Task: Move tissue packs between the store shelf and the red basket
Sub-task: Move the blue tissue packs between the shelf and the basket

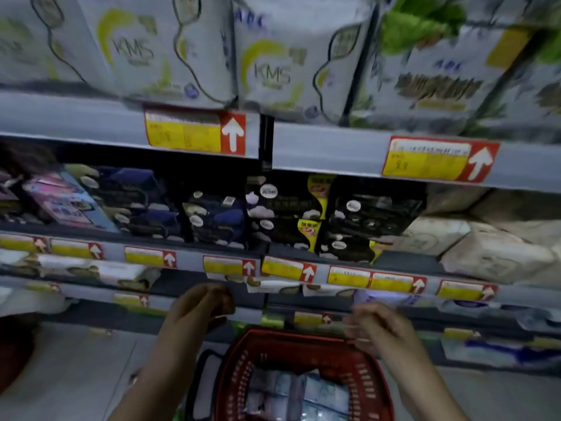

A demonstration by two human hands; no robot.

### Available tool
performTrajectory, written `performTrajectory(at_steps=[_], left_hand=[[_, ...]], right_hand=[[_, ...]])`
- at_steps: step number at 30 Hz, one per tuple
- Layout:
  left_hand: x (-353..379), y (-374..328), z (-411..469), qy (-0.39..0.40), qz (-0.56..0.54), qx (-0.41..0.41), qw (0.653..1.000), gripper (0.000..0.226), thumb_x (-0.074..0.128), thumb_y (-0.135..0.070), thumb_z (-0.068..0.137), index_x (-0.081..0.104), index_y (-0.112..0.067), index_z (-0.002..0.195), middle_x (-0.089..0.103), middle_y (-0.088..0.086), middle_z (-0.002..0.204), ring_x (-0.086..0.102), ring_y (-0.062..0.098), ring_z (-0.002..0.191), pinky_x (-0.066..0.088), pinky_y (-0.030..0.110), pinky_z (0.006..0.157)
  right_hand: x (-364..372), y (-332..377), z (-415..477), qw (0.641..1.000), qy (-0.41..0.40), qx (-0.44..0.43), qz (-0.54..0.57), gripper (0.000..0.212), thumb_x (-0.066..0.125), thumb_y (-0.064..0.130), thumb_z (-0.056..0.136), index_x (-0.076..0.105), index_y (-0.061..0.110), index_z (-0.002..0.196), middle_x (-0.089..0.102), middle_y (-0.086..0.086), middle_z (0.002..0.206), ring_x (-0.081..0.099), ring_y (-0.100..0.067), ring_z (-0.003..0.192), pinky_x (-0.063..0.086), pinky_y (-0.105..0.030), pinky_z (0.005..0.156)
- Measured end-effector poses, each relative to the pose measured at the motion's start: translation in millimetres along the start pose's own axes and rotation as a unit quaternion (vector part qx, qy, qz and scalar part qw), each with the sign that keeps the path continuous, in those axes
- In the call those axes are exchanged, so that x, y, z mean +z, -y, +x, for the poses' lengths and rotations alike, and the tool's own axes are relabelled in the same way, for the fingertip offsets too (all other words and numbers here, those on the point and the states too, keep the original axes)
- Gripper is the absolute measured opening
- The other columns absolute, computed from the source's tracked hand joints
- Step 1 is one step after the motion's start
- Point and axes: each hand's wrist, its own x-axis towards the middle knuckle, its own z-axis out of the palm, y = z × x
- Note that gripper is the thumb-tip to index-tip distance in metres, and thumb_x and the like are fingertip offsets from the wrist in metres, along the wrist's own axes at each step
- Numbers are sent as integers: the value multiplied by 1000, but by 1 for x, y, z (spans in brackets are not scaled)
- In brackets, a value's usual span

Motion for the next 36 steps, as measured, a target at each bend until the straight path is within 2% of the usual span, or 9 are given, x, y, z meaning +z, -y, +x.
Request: performTrajectory(at_steps=[7, 12, 16, 20, 24, 29, 32, 34, 36], left_hand=[[12, 78, 33, 23, 36, 25, 999, 25, 46, -15, 97, 66, -11, 82, 71, 3, 75, 65, 23, 83, 50, 32, 79], [12, 149, 60, 18, 42, -44, 998, 28, 48, -17, 98, 67, -13, 77, 71, -1, 65, 64, 20, 78, 49, 31, 73], [10, 211, 86, 20, 94, -75, 993, 27, 48, -18, 98, 68, -15, 80, 71, 4, 78, 65, 26, 86, 49, 37, 81], [13, 263, 112, 30, 125, -83, 988, 24, 50, -16, 97, 65, -13, 79, 66, 7, 77, 60, 25, 78, 45, 31, 69], [15, 313, 118, 21, 146, -116, 982, 22, 55, -14, 94, 65, -12, 73, 66, 9, 77, 62, 26, 77, 50, 36, 77], [17, 367, 119, 36, 134, -172, 975, 21, 51, -17, 96, 63, -19, 80, 67, -1, 75, 64, 15, 70, 50, 23, 58], [14, 395, 127, 33, 128, -198, 971, 17, 51, -21, 96, 62, -22, 85, 71, -3, 68, 69, 11, 61, 48, 23, 55], [11, 409, 135, 38, 134, -211, 968, 16, 50, -24, 97, 63, -20, 90, 74, 1, 79, 72, 15, 70, 52, 30, 63], [9, 421, 144, 38, 141, -217, 965, 17, 48, -24, 98, 63, -19, 91, 72, 6, 91, 69, 21, 84, 53, 37, 75]], right_hand=[[7, -72, 40, 1000, -13, -4, -2, 20, 48, 5, 95, 62, 13, 85, 70, -5, 78, 64, -19, 70, 47, -26, 64], [7, -148, 69, 999, -15, 12, -31, 18, 49, 6, 95, 63, 13, 85, 72, -9, 81, 66, -11, 61, 48, -16, 54], [14, -210, 91, 998, -19, 51, -39, 19, 50, 6, 94, 61, 15, 82, 70, -7, 81, 64, -17, 68, 46, -27, 63], [23, -268, 116, 996, -20, 64, -61, 26, 47, 3, 95, 60, 17, 76, 67, -2, 76, 64, -20, 69, 45, -29, 63], [29, -323, 142, 992, -36, 101, -68, 23, 47, 5, 95, 57, 17, 78, 66, -5, 79, 62, -20, 68, 43, -25, 60], [33, -387, 170, 983, -49, 130, -119, 19, 53, 9, 90, 57, 23, 77, 66, -6, 86, 65, -28, 84, 49, -39, 81], [39, -422, 188, 974, -58, 143, -164, 10, 56, 13, 87, 58, 20, 94, 67, -9, 95, 65, -26, 83, 50, -41, 82], [47, -442, 201, 967, -51, 156, -193, 26, 56, 14, 88, 55, 15, 114, 66, -11, 103, 61, -22, 76, 45, -30, 70], [56, -459, 216, 961, -32, 158, -223, 42, 57, 19, 89, 49, 12, 129, 63, -13, 119, 61, -26, 91, 43, -27, 71]])
